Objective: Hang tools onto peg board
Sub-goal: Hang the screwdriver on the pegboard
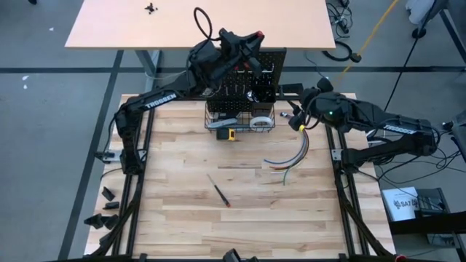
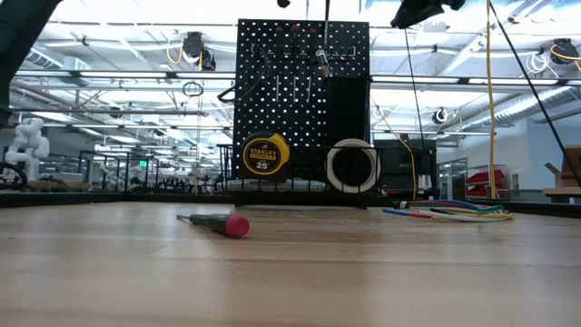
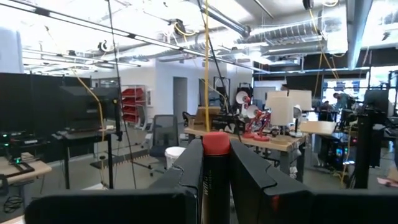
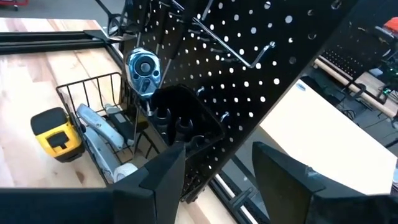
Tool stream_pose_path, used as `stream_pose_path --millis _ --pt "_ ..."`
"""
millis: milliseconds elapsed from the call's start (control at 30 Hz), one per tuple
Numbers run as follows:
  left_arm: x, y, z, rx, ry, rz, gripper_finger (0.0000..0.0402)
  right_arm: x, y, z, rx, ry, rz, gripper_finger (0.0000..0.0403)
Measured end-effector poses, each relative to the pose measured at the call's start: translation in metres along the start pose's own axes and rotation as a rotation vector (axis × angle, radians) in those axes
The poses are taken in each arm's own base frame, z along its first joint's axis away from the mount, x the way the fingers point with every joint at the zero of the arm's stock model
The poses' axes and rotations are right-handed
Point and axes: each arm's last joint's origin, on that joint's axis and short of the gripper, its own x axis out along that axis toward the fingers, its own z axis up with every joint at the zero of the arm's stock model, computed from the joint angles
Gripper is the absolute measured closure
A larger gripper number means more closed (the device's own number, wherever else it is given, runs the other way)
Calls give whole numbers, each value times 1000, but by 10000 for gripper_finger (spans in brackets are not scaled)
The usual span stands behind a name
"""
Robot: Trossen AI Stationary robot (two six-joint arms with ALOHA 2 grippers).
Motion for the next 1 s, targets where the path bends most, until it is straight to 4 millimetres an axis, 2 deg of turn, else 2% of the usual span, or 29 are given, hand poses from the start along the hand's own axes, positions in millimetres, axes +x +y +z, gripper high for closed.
stream_pose_path --millis 800,1000 --pt "4 -1 -12 11 43 -27 352 3 -4 0 20 7 -3 222" --pt "9 -3 -25 14 69 -29 352 3 -4 0 22 7 -3 222"
